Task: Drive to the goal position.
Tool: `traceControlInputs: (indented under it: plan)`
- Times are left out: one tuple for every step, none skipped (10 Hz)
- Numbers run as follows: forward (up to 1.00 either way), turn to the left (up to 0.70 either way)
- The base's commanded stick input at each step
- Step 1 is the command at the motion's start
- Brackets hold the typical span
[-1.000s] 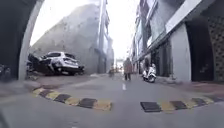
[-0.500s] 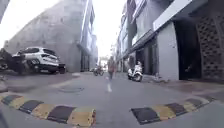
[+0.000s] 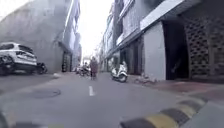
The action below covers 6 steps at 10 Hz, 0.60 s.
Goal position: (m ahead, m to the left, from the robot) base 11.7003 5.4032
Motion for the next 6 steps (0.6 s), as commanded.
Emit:
traceControlInputs:
  plan:
    - [1.00, 0.40]
    - [1.00, 0.33]
    - [1.00, 0.00]
    - [1.00, 0.00]
    - [1.00, 0.00]
    - [1.00, 0.00]
